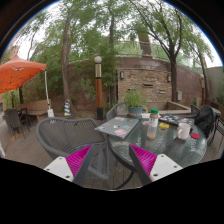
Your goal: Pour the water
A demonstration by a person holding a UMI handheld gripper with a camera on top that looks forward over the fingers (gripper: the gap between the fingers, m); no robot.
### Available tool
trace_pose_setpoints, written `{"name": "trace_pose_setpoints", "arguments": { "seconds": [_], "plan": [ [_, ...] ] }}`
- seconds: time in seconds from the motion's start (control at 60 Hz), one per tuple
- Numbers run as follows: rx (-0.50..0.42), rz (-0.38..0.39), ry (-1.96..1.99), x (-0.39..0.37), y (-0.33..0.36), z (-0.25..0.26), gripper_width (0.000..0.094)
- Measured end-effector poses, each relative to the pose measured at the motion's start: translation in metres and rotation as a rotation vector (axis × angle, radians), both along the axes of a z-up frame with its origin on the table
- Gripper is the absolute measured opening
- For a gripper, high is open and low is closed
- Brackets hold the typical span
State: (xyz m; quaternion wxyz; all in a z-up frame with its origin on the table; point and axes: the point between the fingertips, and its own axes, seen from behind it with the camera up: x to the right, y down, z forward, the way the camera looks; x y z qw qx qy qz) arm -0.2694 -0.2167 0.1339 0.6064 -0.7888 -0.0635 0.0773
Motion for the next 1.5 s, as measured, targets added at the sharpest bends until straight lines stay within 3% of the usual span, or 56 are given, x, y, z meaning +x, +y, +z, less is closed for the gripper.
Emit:
{"name": "trace_pose_setpoints", "arguments": {
  "seconds": [0.333, 0.433, 0.583, 0.95, 1.017, 1.067, 1.15, 1.35, 1.5],
  "plan": [
    [0.023, -0.124, -0.032, 0.079, 0.070, -0.009, 0.0826],
    [0.094, -0.112, -0.063, 0.104, 0.116, -0.006, 0.0822],
    [0.094, -0.244, -0.096, 0.159, 0.192, -0.023, 0.0827],
    [0.128, -0.353, -0.053, 0.195, 0.314, -0.032, 0.0820],
    [0.115, -0.355, -0.030, 0.196, 0.324, -0.043, 0.0724],
    [0.073, -0.349, -0.003, 0.196, 0.334, -0.060, 0.0449],
    [0.100, -0.373, 0.007, 0.198, 0.330, -0.057, 0.0442],
    [0.082, -0.336, -0.035, 0.196, 0.335, -0.062, 0.0442],
    [0.088, -0.300, -0.037, 0.193, 0.337, -0.059, 0.0314]
  ]
}}
